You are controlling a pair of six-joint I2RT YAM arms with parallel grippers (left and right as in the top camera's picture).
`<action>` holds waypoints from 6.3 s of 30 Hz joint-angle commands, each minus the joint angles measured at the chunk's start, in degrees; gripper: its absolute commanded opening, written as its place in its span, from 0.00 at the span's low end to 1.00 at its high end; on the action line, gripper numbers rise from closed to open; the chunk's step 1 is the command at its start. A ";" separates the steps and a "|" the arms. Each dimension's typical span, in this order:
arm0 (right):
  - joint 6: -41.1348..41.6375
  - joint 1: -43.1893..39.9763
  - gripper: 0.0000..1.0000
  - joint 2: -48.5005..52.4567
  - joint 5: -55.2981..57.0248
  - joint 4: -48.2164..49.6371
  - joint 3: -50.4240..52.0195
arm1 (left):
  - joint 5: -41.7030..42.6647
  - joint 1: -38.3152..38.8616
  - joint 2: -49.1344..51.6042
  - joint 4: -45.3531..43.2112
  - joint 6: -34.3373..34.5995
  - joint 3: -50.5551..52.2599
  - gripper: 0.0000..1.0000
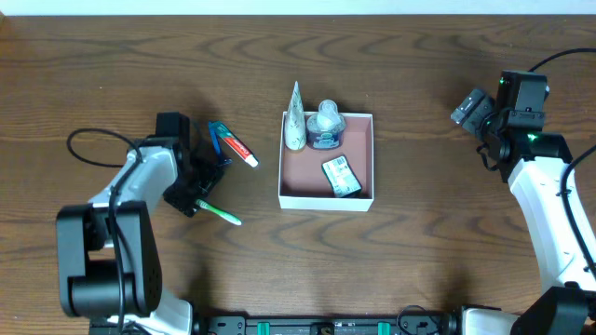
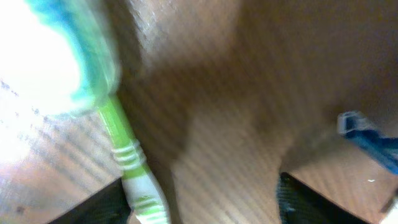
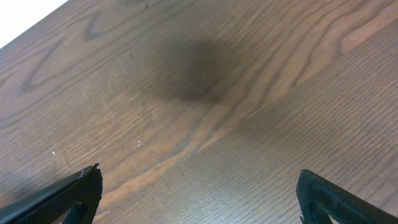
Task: Pack container
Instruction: 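Reach the left gripper to the green toothbrush and grasp it, then carry the toothbrush into the box and release it, then move the left gripper to the blue razor and grasp its handle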
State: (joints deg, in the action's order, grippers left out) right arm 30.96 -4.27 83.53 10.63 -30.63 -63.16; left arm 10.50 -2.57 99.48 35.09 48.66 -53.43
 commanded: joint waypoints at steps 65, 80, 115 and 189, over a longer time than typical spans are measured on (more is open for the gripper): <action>-0.15 -0.37 0.99 0.02 1.11 -0.07 -0.37 | 9.84 37.48 -17.29 -22.86 -102.57 -3.93 0.90; -0.15 -0.37 0.99 0.02 1.11 -0.04 -0.37 | -3.10 36.24 -46.49 -17.07 -63.95 -3.93 0.98; -0.15 -0.37 0.99 0.02 1.11 -0.04 -0.37 | -2.95 5.44 -7.41 -9.14 -26.34 -4.04 0.98; -0.15 -0.37 0.99 0.02 1.11 -0.07 -0.37 | -6.86 1.03 14.53 -1.01 -35.54 -19.04 0.88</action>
State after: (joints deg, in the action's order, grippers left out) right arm 30.96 -4.27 83.53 10.98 -30.65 -63.16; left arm 3.86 -1.65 112.77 34.17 13.74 -71.75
